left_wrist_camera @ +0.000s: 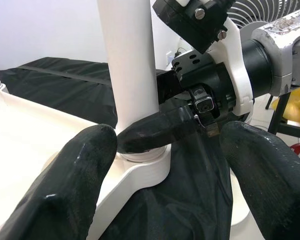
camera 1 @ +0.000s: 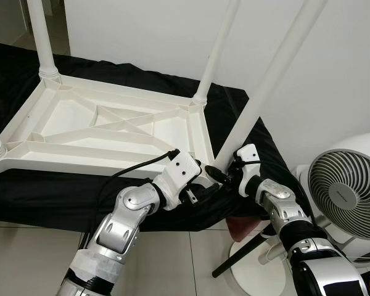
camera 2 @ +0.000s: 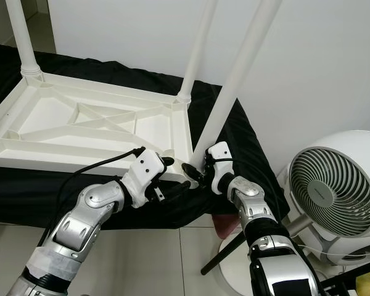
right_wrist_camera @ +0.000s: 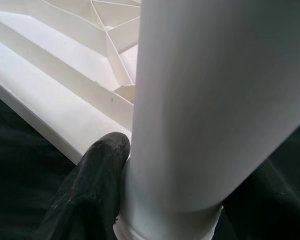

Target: Building children table

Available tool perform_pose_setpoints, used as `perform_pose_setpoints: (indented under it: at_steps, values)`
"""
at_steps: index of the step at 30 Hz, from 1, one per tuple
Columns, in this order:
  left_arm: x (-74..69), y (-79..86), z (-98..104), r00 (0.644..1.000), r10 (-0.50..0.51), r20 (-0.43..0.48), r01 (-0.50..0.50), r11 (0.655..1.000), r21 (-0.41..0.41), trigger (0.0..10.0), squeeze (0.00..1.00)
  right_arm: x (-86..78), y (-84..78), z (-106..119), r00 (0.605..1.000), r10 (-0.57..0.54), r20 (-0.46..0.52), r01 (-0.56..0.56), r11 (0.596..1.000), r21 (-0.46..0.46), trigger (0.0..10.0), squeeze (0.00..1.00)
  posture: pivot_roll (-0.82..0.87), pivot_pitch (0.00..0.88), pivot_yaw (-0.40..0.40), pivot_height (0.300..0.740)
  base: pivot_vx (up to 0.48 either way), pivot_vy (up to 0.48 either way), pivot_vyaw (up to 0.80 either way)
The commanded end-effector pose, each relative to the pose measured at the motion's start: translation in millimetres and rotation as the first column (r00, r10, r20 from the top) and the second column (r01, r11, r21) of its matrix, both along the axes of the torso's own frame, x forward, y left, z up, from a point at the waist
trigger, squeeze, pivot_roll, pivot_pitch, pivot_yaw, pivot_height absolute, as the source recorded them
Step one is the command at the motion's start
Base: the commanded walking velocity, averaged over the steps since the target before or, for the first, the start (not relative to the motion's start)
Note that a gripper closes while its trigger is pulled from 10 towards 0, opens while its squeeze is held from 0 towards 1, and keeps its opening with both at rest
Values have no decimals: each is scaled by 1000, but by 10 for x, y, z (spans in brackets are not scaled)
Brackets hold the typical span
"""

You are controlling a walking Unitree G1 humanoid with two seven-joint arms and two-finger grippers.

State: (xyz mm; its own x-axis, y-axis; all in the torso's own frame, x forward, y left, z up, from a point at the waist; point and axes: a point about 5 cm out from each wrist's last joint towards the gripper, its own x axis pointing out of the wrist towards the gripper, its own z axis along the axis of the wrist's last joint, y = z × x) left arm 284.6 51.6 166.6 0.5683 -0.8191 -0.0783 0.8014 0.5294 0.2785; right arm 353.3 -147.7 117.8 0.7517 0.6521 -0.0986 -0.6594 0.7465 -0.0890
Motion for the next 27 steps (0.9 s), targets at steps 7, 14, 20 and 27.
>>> perform_pose_setpoints:
  at_steps: [7, 14, 20, 27]
  values:
    - [-27, -71, -28, 1000, -15, -10, 15, 1000, -12, 10000, 0, -11, -50, -36, 982, -184, -50, 187, 978, 88, 10000, 0, 128, 0, -208, 740, 0, 0, 0]
    - [-36, -69, -39, 1000, -8, -18, 8, 1000, -13, 10000, 0, -73, 63, -165, 912, -396, -105, 403, 914, 56, 10000, 0, 134, 0, -213, 740, 0, 0, 0]
    - [-52, -85, -34, 1000, -11, -19, 11, 1000, -18, 10000, 0, -155, 158, -212, 838, -531, -123, 541, 839, 62, 10000, 0, 136, 0, -214, 740, 0, 0, 0]
    - [-63, -102, -42, 1000, -19, -23, 19, 1000, -20, 10000, 0, -309, 379, -213, 768, -619, -163, 638, 763, 106, 10000, 0, 134, 0, -214, 740, 0, 0, 0]
